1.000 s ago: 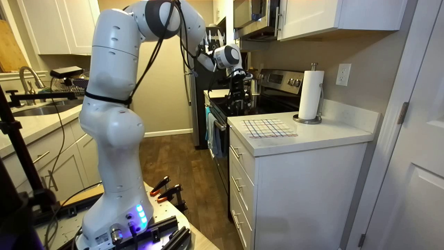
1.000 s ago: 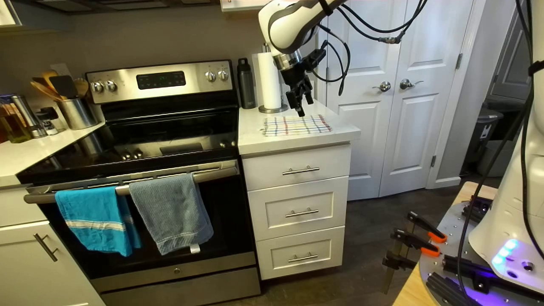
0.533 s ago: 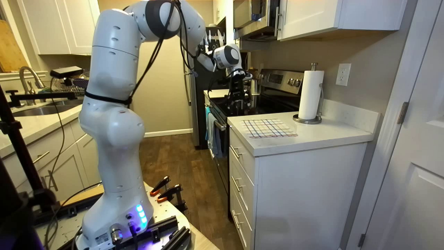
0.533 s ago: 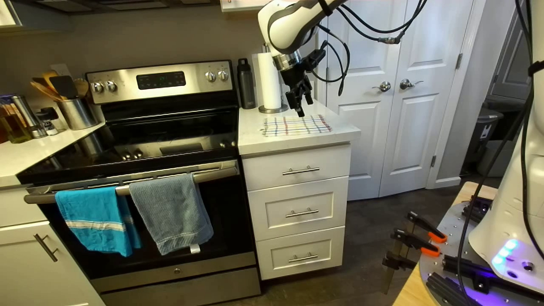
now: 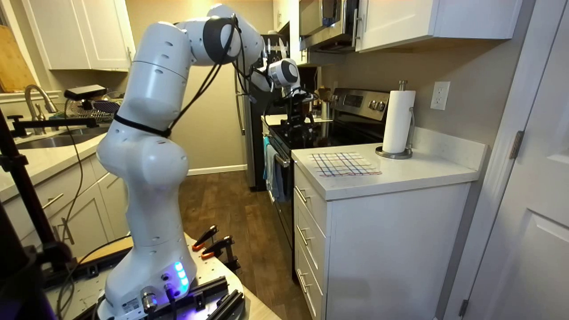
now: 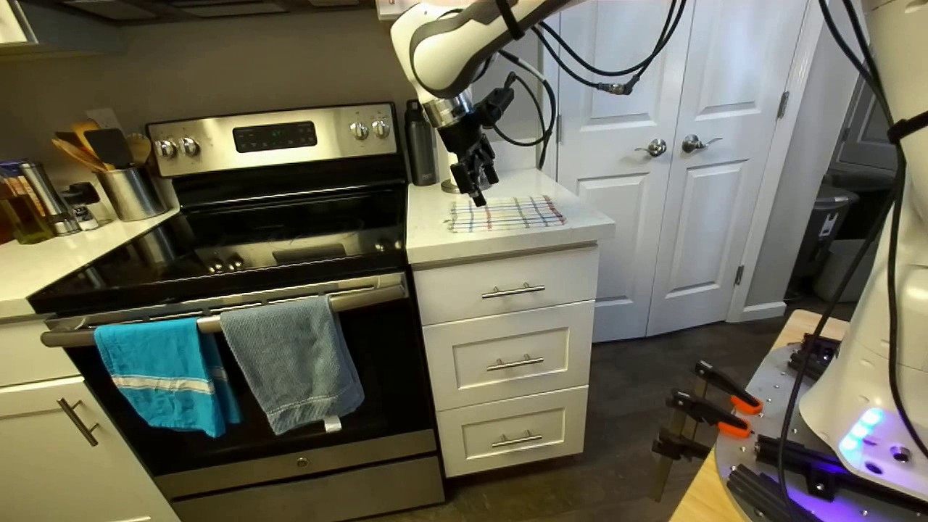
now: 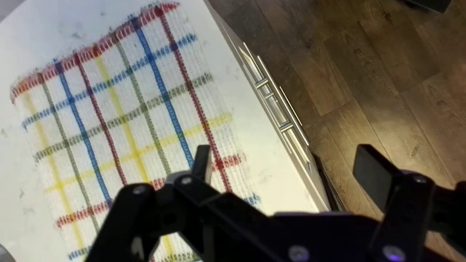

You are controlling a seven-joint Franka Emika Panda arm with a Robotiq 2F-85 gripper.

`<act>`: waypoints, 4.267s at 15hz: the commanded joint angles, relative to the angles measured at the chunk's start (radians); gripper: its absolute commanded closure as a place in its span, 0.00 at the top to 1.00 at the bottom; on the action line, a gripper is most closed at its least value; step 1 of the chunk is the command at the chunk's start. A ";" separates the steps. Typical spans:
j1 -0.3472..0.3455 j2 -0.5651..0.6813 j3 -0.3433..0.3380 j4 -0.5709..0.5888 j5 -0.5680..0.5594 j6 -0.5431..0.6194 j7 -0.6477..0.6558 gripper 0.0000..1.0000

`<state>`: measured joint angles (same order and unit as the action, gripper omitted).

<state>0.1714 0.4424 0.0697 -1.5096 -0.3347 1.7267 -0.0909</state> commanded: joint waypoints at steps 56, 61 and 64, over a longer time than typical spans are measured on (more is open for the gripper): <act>0.203 0.515 0.346 0.681 0.292 -0.195 -0.419 1.00; 0.213 0.537 0.358 0.677 0.319 -0.300 -0.406 1.00; 0.216 0.538 0.373 0.667 0.340 -0.350 -0.380 1.00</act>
<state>0.3924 0.9864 0.4237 -0.8280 -0.0325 1.4334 -0.5005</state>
